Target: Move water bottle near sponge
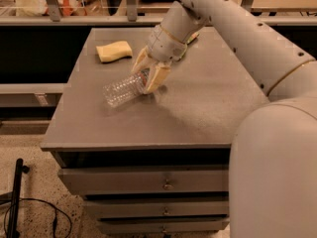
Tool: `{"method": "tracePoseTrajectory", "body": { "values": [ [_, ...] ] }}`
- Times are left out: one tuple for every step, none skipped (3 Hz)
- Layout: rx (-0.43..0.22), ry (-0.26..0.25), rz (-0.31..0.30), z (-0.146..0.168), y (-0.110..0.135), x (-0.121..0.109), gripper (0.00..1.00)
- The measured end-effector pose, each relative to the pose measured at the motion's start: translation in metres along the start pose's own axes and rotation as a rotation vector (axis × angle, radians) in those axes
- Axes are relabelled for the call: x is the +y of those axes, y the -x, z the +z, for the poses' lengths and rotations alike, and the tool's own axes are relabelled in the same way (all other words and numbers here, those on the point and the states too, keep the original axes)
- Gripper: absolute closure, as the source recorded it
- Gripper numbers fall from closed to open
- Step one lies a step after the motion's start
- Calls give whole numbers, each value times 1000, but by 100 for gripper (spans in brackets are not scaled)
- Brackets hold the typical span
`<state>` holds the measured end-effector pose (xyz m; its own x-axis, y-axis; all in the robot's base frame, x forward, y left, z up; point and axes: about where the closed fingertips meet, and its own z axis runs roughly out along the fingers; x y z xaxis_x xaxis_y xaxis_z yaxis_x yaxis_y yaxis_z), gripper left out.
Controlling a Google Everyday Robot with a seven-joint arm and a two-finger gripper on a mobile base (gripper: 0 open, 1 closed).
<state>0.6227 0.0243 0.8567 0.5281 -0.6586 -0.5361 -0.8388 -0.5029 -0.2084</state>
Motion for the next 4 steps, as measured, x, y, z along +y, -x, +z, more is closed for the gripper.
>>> {"method": "tracePoseTrajectory", "body": {
  "values": [
    [-34,-104,118,-15,-5,4,100],
    [-68,-259,285,-33,-16,4,100],
    [-56,-414,425,-50,-26,4,100],
    [4,-542,507,-60,-33,-7,100]
  ]
}}
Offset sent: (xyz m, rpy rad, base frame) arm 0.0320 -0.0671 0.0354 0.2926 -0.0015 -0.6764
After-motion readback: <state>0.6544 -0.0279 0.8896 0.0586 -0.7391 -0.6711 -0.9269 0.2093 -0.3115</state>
